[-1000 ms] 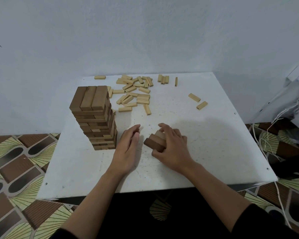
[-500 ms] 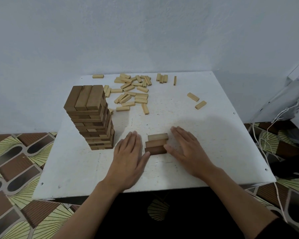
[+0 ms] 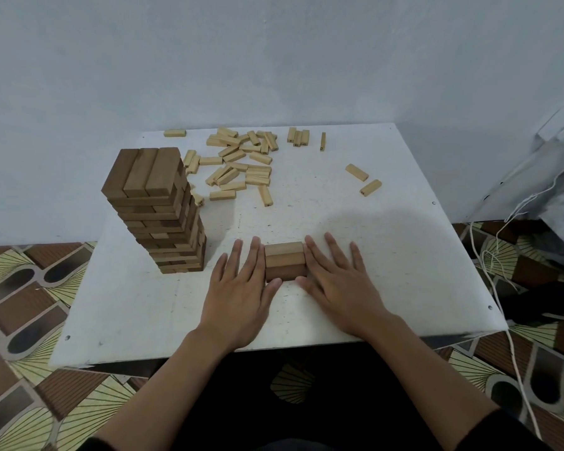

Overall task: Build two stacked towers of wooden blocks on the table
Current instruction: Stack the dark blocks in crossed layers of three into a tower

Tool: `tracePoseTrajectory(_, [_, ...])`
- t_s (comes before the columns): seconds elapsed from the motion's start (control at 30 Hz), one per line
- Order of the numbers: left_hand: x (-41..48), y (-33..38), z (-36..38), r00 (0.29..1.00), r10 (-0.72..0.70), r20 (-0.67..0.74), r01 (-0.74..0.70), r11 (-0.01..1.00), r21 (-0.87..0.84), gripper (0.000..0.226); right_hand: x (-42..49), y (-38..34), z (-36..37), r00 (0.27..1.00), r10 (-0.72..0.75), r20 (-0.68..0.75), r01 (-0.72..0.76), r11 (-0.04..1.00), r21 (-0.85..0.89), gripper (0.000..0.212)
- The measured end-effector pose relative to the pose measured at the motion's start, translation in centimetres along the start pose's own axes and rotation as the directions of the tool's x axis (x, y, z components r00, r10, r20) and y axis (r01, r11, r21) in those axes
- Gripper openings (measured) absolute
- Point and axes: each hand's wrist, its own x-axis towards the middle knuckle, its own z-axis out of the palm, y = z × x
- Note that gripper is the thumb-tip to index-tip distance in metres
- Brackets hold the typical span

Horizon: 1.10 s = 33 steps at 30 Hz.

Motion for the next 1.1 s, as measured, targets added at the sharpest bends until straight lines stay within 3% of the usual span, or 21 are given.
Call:
tracePoseTrajectory(0.13, [0.0,0.3,0.0,1.000,-0.027,0.008,0.027,0.999,-0.039,0.073,0.2,-0.4,0.1,1.000,0.017,-0.012,-0.016,1.000,0.018,0.078])
tracePoseTrajectory(0.33, [-0.1,1.4,0.1,0.995,-0.096,0.027,0.097,0.994,-0.042,0.077,0.3,-0.6,0.5,0.999,0.026,-0.025,-0.025,1.000,0.012,0.074])
tracePoseTrajectory(0.87, [-0.1,0.6,0.4,0.998,-0.065,0.011,0.066,0.997,-0.051,0.080,0.2,-0.2,0.5,1.000,0.007,-0.011,-0.007,1.000,-0.015,0.076])
tracePoseTrajectory(0.93, [-0.2,0.2,0.3,0.999,-0.043,0.013,0.044,0.997,-0.069,0.081,0.1,0.0,0.4,1.000,-0.002,-0.005,0.002,0.999,0.037,0.074])
tracePoseTrajectory(1.1, [-0.6,-0.4,-1.4,0.999,-0.009,-0.036,-0.005,0.936,-0.352,0.083,-0.3,0.4,-2.2,0.983,0.154,-0.101,-0.088,0.875,0.476,0.070])
